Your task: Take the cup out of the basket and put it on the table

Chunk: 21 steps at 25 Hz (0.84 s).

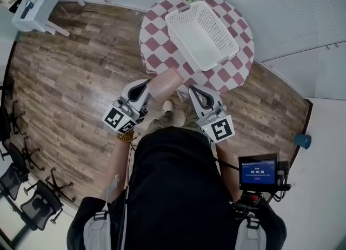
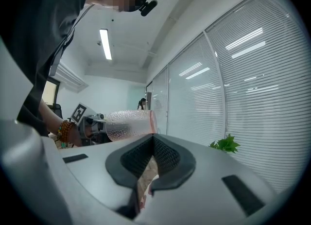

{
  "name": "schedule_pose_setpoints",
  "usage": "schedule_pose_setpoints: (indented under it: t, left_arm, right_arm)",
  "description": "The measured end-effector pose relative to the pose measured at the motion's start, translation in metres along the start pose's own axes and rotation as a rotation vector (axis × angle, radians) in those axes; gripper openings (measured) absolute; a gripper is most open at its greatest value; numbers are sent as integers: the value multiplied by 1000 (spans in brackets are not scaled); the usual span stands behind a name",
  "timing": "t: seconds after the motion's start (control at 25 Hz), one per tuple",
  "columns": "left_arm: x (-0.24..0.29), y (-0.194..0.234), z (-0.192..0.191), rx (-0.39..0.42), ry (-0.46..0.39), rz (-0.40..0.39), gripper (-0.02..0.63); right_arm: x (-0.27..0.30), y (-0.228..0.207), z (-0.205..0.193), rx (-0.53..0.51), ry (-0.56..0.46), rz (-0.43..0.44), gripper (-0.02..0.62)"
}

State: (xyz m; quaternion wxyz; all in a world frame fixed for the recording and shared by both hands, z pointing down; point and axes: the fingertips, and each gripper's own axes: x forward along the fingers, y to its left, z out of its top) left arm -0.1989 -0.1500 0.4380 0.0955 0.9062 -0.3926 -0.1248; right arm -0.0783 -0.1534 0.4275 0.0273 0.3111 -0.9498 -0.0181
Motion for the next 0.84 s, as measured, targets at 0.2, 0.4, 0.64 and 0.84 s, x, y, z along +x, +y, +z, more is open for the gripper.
schedule_pose_setpoints:
  t: [0.2, 0.4, 0.64, 0.84]
  left_arm:
    - [-2, 4, 0, 5, 3, 9, 15]
    - [-1, 7, -1, 5, -4, 17, 15]
    - [-5, 12, 0, 9, -8, 36, 17]
    - [-9, 11, 4, -12, 11, 33, 15]
  right_arm:
    - [2, -2, -4, 1, 8, 6, 8]
    - [0, -6, -9, -12, 28, 18, 8]
    - [11, -2, -9, -18, 23, 47, 8]
    - [13, 2, -3, -1, 29, 43, 8]
